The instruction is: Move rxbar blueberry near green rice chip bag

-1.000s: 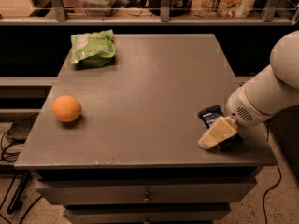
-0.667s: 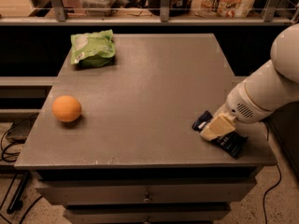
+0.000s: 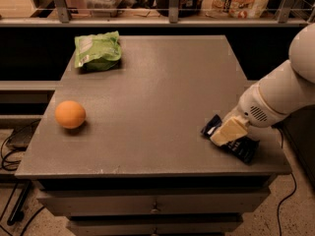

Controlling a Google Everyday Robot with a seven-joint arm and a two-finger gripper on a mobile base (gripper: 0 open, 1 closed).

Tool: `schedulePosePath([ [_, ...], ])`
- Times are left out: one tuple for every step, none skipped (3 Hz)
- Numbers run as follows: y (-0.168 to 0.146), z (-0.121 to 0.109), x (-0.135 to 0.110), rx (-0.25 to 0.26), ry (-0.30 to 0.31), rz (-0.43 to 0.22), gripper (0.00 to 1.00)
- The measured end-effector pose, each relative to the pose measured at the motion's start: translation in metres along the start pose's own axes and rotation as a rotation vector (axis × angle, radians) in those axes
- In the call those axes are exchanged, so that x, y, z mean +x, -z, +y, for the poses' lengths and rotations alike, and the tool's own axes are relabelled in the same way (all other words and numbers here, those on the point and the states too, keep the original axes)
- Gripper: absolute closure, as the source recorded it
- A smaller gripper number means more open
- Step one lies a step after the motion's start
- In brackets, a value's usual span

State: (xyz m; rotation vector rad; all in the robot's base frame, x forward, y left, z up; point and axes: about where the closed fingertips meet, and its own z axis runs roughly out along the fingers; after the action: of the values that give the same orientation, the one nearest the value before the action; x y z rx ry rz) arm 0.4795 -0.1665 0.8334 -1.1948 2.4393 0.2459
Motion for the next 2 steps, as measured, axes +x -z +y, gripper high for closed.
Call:
schedulePosePath([
  [0.005,0.001,-0.028,-0.037,0.022,-0.088,1.00],
  [0.014,-0.004,-0.066,-0.082,0.051,-0.207,1.00],
])
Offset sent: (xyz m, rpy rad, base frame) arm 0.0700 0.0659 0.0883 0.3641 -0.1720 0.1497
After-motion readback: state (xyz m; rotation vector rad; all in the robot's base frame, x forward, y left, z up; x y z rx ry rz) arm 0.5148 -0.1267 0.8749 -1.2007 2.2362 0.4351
